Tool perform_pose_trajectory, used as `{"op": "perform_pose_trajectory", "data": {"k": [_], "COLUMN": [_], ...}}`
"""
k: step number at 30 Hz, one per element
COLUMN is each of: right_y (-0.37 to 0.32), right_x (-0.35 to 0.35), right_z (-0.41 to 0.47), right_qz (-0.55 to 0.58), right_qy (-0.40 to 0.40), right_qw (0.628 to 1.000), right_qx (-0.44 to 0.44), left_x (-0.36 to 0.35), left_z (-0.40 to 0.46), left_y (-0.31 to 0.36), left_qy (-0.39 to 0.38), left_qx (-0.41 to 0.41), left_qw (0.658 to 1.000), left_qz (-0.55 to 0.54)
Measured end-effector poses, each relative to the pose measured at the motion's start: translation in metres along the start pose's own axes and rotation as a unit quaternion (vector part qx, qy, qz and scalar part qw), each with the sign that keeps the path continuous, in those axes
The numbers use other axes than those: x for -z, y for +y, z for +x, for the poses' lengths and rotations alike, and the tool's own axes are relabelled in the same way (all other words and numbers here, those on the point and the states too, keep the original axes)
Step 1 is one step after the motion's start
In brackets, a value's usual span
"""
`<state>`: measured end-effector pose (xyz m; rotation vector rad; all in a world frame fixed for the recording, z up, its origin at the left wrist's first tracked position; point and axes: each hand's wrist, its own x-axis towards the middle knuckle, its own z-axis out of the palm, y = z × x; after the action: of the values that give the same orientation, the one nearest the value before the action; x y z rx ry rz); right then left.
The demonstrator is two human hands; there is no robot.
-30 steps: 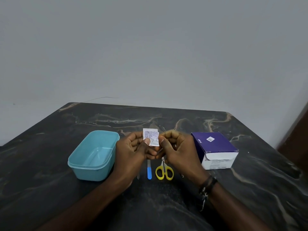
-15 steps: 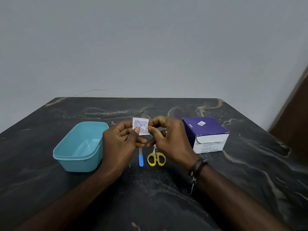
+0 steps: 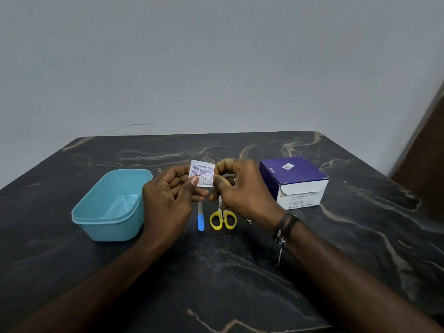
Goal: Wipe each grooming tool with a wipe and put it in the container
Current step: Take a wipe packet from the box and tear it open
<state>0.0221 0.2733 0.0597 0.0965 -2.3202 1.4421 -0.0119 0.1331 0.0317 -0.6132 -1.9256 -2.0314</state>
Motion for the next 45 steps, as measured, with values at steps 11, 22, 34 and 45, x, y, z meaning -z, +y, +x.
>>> {"op": "perform_pose_trajectory", "data": {"k": [11,22,34,45], "right_y": [0.000,0.004,-0.003,0.002], "right_x": [-0.002,-0.003,0.017,0.029], "right_z": [0.002,0.002,0.006,0.003], "right_qz": [0.074,0.063,-0.066,-0.206], "right_qy": [0.071,0.151,0.363,0.380], "right_qw": [0.995,0.986,0.921,0.876], "right_qx": [0.000,-0.011,0.127,0.216], "left_x": [0.000,0.002,-0.024,-0.107], "left_z": [0.003,0.005,0.027,0.071], "left_y": [0.002,0.001,0.007,-0.013], "left_qy": [0.013,0.025,-0.009,-0.130], "left_qx": [0.006,0.009,-0.026,0.046], "left_qw": [1.000,0.999,0.980,0.942], "left_qz": [-0.004,0.019,0.197,0.305]}}
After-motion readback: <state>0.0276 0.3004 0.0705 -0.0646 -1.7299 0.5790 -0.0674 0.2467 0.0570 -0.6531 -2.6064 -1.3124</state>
